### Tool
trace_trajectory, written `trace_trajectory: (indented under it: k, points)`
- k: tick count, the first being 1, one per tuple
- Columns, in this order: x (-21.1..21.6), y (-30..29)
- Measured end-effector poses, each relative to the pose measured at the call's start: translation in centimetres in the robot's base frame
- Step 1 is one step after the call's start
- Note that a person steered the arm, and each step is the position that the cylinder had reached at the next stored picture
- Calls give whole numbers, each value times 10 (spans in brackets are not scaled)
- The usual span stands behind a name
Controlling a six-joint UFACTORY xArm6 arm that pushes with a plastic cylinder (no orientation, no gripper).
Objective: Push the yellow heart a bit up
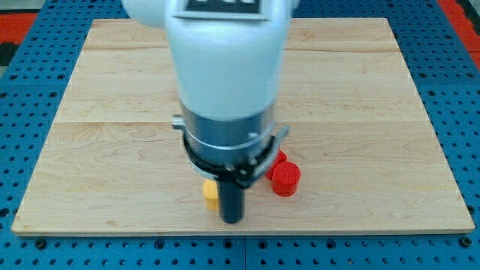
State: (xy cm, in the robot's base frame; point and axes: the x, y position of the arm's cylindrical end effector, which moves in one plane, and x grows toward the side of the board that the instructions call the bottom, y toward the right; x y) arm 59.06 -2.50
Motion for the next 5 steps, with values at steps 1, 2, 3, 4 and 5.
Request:
trace_trajectory:
  k: [1,2,3,4,5]
  points:
    - [-16,-37]
    - [-33,-56]
    - [-49,-56]
    - [-46,-70]
    - [-50,-118]
